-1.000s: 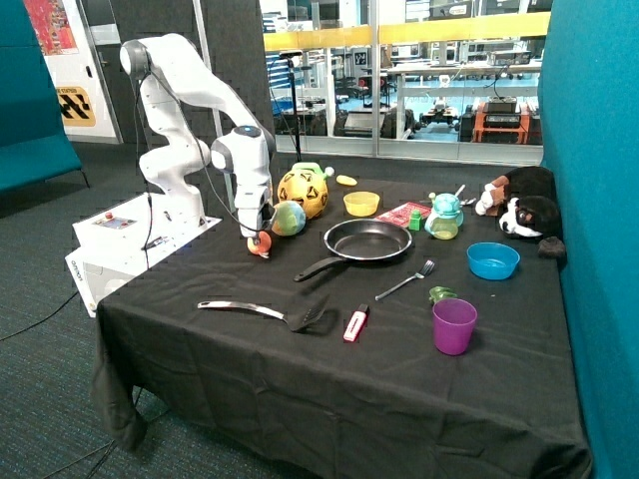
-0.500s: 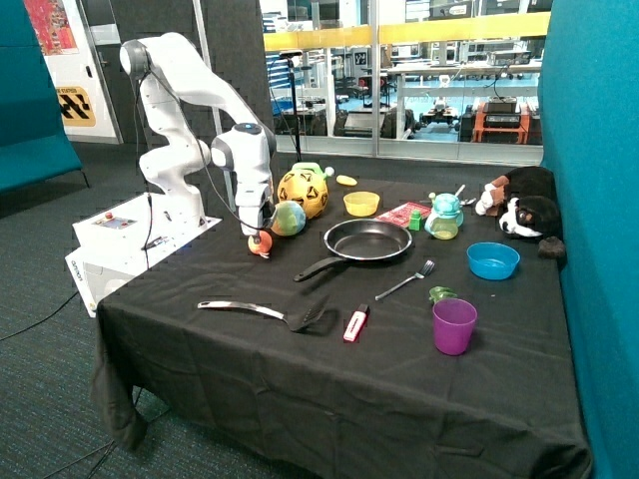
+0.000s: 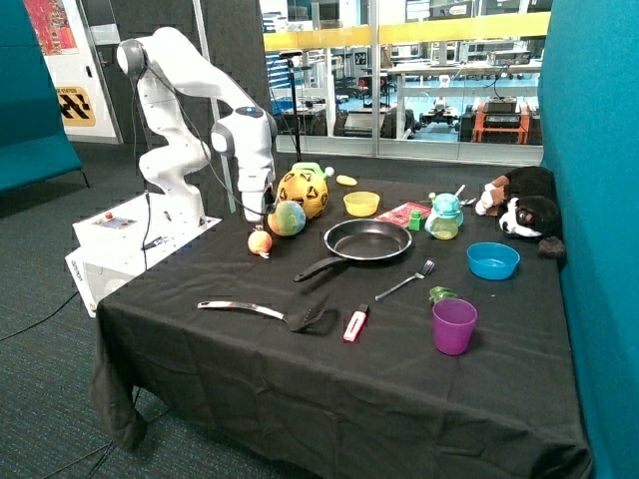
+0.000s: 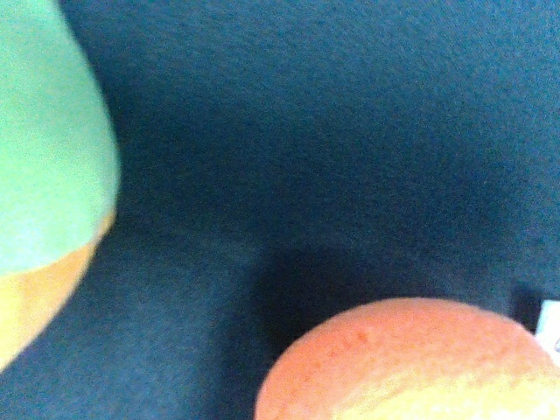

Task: Sort the balls from left to right in order of size

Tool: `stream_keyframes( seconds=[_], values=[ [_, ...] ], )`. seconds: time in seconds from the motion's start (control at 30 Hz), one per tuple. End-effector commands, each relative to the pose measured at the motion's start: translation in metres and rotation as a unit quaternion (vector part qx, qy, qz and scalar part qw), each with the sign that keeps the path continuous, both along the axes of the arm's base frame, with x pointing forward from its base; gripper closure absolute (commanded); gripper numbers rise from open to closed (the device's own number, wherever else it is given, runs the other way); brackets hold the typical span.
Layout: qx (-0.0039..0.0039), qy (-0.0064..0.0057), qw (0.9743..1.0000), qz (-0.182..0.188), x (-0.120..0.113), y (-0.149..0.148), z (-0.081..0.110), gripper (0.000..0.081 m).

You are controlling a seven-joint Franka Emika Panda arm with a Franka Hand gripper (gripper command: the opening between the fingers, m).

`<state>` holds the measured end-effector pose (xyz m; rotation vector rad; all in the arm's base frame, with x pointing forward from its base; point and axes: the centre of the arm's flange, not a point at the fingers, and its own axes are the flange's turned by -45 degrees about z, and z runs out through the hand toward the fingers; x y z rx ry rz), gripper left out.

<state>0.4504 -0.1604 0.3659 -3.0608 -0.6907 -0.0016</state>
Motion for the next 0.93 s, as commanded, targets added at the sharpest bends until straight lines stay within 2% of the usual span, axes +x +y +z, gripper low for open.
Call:
stream_keyframes(
  seconds=[0.0,0.27,0.63,0.7,0.77,0.9],
  values=[
    [-0.00201,0.0000,0.9991,0.041,-0.005,0.006,0.032,0.0143],
    [-0.00201,0.0000,0.9980,0.063,-0.010,-0.004,0.047,0.0129],
    [-0.00200,-0.0001,0.9975,0.071,-0.002,-0.023,0.042,0.0162],
    [-0.00200,-0.0001,0.9971,0.077,0.001,-0.027,0.043,0.0140],
    [-0.00200,-0.0001,0.9968,0.080,0.002,-0.031,0.043,0.0172],
    [-0.00200,-0.0001,0.9963,0.086,0.002,-0.033,0.042,0.0179]
  ],
)
